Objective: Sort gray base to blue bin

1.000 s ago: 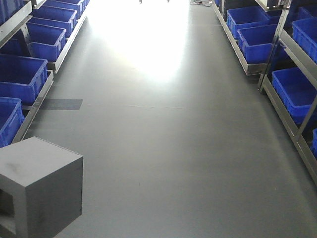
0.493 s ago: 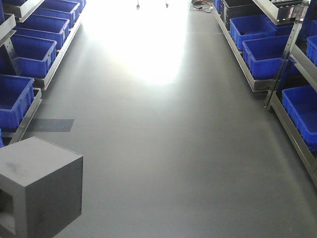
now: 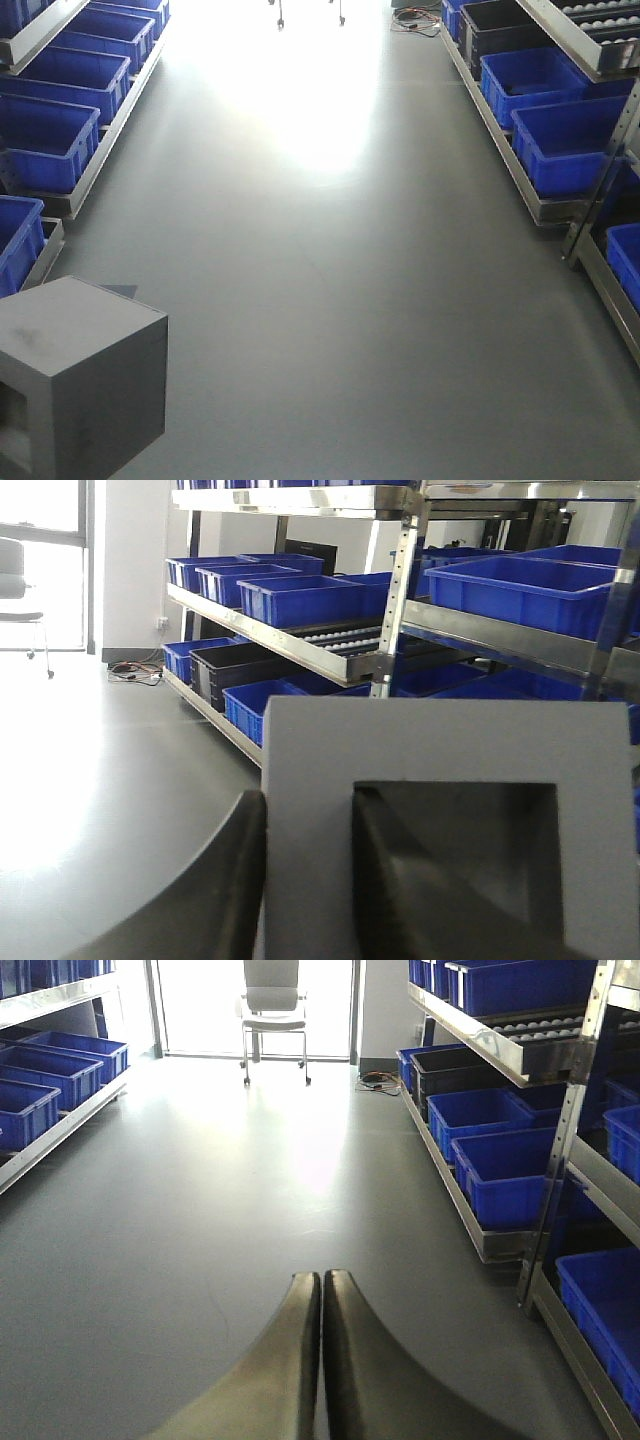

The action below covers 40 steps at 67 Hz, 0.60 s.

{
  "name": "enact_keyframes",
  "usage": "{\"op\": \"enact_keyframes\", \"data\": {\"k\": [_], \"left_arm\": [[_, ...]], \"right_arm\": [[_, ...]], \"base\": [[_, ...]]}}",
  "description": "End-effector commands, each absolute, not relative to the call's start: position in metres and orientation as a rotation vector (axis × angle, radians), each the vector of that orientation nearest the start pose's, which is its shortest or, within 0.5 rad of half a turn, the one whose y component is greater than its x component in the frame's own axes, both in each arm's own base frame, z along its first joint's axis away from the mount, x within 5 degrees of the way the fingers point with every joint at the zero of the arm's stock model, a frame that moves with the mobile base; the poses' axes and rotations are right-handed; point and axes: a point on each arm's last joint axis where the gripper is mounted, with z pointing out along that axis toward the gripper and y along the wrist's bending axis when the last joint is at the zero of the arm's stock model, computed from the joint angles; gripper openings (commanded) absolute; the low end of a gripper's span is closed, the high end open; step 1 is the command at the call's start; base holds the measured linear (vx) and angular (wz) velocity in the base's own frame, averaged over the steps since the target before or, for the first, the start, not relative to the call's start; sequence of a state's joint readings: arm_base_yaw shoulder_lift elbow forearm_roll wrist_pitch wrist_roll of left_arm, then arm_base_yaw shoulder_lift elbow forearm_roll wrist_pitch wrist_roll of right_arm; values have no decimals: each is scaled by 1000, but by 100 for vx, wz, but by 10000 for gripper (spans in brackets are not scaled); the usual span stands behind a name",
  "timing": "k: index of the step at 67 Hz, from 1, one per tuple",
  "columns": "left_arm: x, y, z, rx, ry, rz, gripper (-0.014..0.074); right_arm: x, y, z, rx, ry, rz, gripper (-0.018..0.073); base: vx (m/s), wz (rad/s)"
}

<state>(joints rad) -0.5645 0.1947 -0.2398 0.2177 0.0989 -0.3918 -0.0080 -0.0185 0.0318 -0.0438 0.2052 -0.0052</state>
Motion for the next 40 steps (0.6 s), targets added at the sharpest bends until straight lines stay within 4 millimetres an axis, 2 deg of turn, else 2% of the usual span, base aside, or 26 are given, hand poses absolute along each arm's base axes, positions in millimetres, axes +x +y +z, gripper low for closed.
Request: {"op": "enact_keyframes", "data": {"k": [1,40], "left_arm": [[55,-35,293,276,1405,-626,-7],[55,-35,293,276,1405,-626,-7]], "right_arm": [[56,-1,191,-43,1619,-58,-5],[56,-1,191,-43,1619,-58,-5]], "base": [[53,11],[52,13]]}}
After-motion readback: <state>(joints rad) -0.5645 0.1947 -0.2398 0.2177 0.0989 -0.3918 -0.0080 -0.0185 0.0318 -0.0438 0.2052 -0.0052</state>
